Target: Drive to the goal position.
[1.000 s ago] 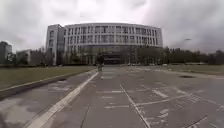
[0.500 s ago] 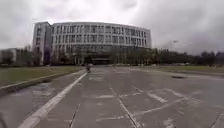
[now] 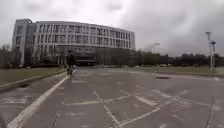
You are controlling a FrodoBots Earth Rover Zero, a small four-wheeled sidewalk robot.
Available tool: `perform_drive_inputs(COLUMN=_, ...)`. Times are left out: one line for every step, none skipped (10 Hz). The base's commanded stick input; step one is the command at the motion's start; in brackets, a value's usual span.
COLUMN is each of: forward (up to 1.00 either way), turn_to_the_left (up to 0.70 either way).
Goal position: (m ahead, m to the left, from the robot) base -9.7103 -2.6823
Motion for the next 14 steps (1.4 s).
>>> perform_drive_inputs(forward=0.0, turn_to_the_left=-0.7)
perform_drive_inputs(forward=0.0, turn_to_the_left=-0.7)
perform_drive_inputs(forward=0.0, turn_to_the_left=-0.7)
perform_drive_inputs(forward=0.0, turn_to_the_left=-0.7)
perform_drive_inputs(forward=0.0, turn_to_the_left=-0.7)
perform_drive_inputs(forward=0.0, turn_to_the_left=-0.7)
perform_drive_inputs(forward=0.0, turn_to_the_left=-0.7)
perform_drive_inputs(forward=0.0, turn_to_the_left=-0.7)
perform_drive_inputs(forward=0.0, turn_to_the_left=-0.7)
perform_drive_inputs(forward=0.0, turn_to_the_left=-0.7)
perform_drive_inputs(forward=0.0, turn_to_the_left=-0.7)
perform_drive_inputs(forward=0.0, turn_to_the_left=-0.7)
perform_drive_inputs(forward=0.0, turn_to_the_left=-0.7)
perform_drive_inputs(forward=0.0, turn_to_the_left=-0.7)
